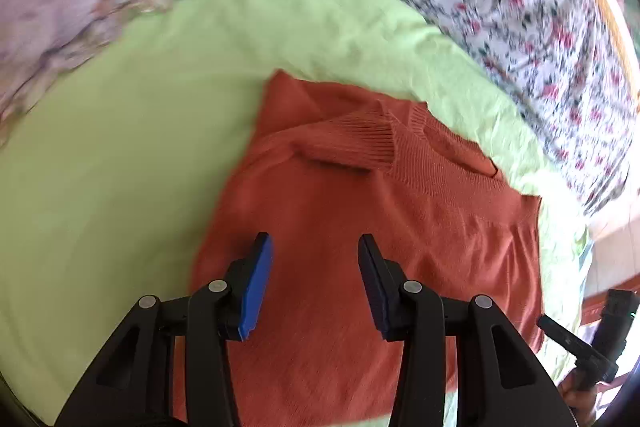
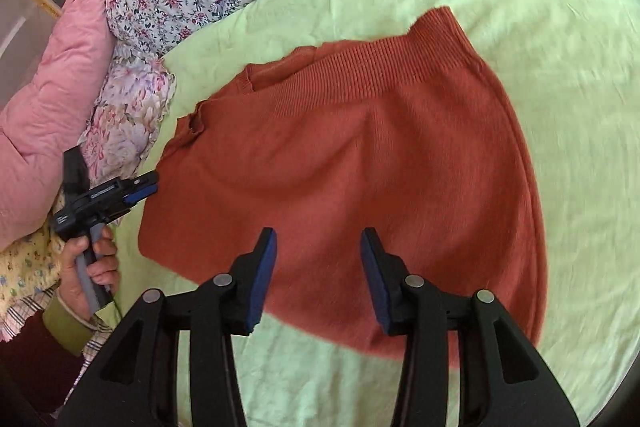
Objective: Fold small clothes
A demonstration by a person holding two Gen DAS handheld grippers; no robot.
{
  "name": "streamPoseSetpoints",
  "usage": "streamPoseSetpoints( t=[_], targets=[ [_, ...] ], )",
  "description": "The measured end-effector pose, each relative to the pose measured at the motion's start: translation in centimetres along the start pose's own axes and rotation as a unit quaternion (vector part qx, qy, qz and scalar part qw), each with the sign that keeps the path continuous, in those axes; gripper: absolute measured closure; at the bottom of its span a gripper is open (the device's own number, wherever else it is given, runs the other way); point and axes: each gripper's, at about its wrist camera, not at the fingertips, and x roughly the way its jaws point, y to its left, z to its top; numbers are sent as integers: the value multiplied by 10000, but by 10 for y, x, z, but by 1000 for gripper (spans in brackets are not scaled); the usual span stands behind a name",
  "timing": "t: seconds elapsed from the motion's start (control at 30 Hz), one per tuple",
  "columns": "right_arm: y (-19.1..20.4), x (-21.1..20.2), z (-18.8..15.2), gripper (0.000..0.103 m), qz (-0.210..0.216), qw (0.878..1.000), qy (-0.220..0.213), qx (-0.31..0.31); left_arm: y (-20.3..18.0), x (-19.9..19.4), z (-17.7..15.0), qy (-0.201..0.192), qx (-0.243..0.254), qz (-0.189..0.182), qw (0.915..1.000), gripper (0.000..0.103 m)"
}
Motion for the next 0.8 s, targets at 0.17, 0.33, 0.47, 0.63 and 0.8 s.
streamPoseSetpoints(
  t=[0.17, 0.33, 0.47, 0.63, 0.8],
  targets=[
    [13, -6, -12, 56, 66, 10000, 66, -24, -18, 40, 45, 59, 291, 256, 9992, 58],
    [18, -18, -16, 56, 15, 9999, 24, -151, -9, 5, 90, -661, -240, 368, 9968, 51],
    [14, -23, -21, 56, 13, 10000, -11, -82, 5, -34, 88, -997, -507, 344, 9931, 46],
    [14, -19, -26, 56, 58, 10000, 16, 13, 18, -58, 34, -760, -597, 221, 9951, 46],
    [18, -19, -30, 56, 30, 10000, 44, -32, 27, -70, -43, -314, -819, -139, 9960, 46]
  ],
)
